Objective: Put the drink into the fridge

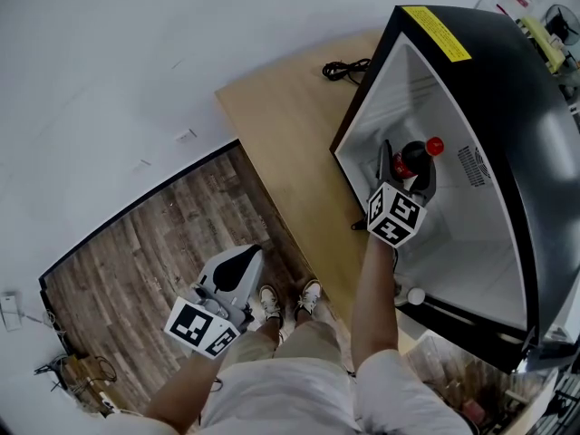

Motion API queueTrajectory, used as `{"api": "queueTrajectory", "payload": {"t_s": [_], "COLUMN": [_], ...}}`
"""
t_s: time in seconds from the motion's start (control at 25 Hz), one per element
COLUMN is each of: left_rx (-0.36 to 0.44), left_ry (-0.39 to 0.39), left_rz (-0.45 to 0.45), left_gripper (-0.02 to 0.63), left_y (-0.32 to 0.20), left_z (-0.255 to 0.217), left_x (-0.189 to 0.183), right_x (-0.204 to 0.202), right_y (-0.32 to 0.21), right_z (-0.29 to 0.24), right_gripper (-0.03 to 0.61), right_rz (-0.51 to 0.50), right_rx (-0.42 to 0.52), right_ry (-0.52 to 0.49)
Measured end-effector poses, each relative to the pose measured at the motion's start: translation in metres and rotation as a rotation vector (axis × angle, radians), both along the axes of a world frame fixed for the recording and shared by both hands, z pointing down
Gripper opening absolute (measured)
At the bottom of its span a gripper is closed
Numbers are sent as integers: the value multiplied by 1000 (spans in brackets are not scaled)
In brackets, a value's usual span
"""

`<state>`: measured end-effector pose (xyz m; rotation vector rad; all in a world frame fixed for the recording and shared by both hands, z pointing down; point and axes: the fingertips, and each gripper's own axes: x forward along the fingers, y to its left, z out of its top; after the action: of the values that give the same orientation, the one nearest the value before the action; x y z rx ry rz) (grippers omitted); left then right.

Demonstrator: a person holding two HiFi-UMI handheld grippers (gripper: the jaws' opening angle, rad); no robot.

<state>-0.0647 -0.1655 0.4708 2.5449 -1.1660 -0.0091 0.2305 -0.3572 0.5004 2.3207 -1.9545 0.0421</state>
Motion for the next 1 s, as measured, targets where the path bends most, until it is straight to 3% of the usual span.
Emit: {"api": "queueTrajectory", "payload": {"t_s": [0.2,1.0], "left_rx": [-1,7], "left_ry": [2,16], "left_rz": [0,4], "left_gripper": [15,15], "left_y": [4,21], "left_z": [0,-3], "left_x": [-3,-19], "right_x": [-4,-11], "right_y": [2,29], "right_z": [4,2], "right_gripper": [417,417], "right_rz": [6,57], "right_rx": [-19,-15], "right_ry": [3,-9]}}
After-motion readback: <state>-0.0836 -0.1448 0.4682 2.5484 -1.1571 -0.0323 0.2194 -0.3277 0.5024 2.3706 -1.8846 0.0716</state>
